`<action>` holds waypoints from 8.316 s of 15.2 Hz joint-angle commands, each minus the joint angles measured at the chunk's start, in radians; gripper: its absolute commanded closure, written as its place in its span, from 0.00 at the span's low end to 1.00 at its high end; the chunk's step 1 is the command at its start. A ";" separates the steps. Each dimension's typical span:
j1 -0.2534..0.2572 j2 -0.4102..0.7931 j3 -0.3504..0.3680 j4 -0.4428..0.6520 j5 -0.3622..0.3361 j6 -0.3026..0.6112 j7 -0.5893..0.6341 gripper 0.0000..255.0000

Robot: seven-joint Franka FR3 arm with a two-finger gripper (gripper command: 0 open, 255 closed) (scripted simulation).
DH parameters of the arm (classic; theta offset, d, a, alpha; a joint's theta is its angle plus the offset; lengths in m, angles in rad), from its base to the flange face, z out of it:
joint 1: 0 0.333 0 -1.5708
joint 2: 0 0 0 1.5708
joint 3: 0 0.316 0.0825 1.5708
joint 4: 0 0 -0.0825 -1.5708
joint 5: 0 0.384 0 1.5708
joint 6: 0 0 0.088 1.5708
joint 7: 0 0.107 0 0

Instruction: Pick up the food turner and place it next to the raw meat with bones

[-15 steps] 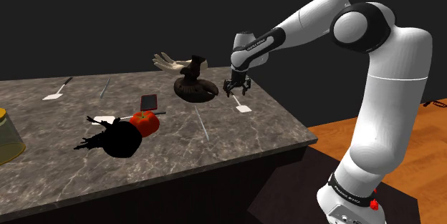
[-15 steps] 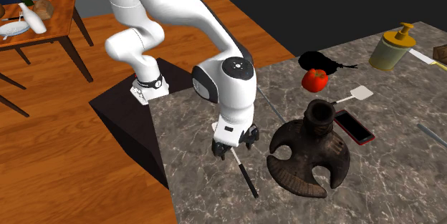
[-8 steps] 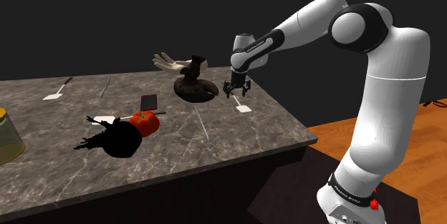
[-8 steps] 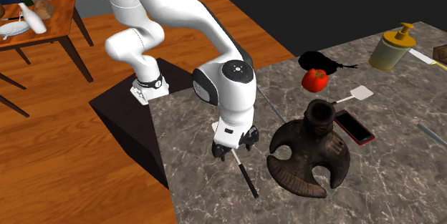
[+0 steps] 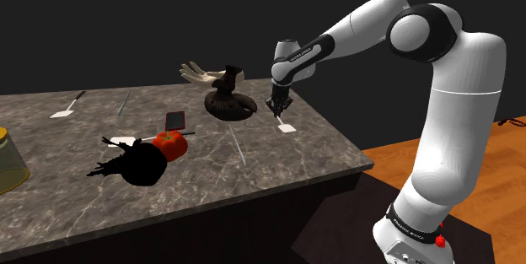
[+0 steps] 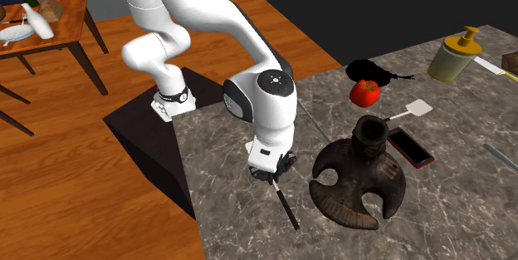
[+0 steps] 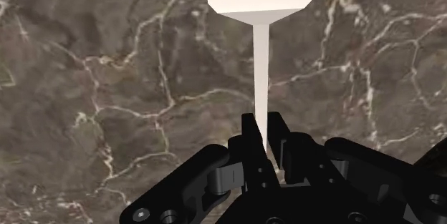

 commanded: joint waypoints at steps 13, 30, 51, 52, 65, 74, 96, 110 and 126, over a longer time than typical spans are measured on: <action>0.001 -0.059 -0.001 0.048 -0.002 -0.107 0.000 1.00; 0.002 -0.130 -0.001 0.190 -0.004 -0.319 -0.002 1.00; 0.141 -0.155 0.109 0.289 -0.031 -0.452 0.251 1.00; 0.154 -0.150 0.120 0.295 -0.034 -0.454 0.274 1.00; 0.332 0.002 0.235 0.500 -0.088 -0.524 0.569 1.00; 0.399 0.090 0.260 0.558 -0.117 -0.502 0.664 1.00; 0.395 0.145 0.251 0.340 -0.140 -0.231 0.691 1.00; 0.397 0.179 0.245 0.301 -0.151 -0.160 0.701 1.00; 0.397 0.126 0.254 0.352 -0.135 -0.263 0.691 0.00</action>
